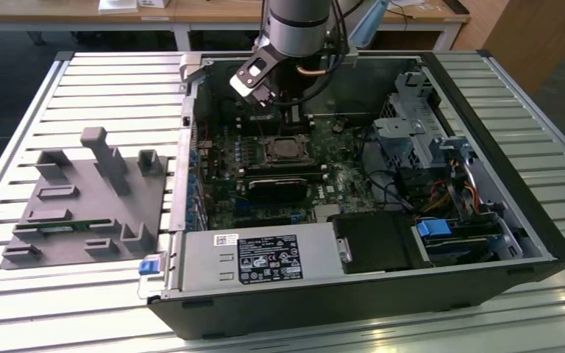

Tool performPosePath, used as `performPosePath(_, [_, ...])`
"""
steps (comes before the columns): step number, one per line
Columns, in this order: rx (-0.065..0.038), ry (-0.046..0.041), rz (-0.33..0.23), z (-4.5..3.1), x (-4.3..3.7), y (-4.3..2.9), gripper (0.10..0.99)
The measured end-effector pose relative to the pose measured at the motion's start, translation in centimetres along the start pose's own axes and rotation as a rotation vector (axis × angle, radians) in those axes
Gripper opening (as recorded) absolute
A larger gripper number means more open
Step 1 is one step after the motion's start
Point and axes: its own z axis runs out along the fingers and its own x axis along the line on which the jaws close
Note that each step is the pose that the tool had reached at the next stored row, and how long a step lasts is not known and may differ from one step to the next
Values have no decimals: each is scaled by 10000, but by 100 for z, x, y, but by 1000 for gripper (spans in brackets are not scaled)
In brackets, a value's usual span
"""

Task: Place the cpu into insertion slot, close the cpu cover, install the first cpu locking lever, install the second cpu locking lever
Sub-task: 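Install the first cpu locking lever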

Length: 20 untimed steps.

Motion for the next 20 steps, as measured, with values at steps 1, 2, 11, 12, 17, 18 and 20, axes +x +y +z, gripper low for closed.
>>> performPosePath(1, [0, 1, 0, -12, 0, 0, 106])
performPosePath(2, [-1, 2, 0, -24, 1, 0, 106])
performPosePath(11, [0, 0, 0, -167, 6, -1, 106])
performPosePath(12, [0, -1, 0, -177, 7, 0, 106])
performPosePath(17, [11, 0, -353, -178, 7, -1, 106])
performPosePath(18, [18, -1, -519, -178, 7, -1, 106])
performPosePath(20, [31, -3, -871, -177, 7, -1, 106])
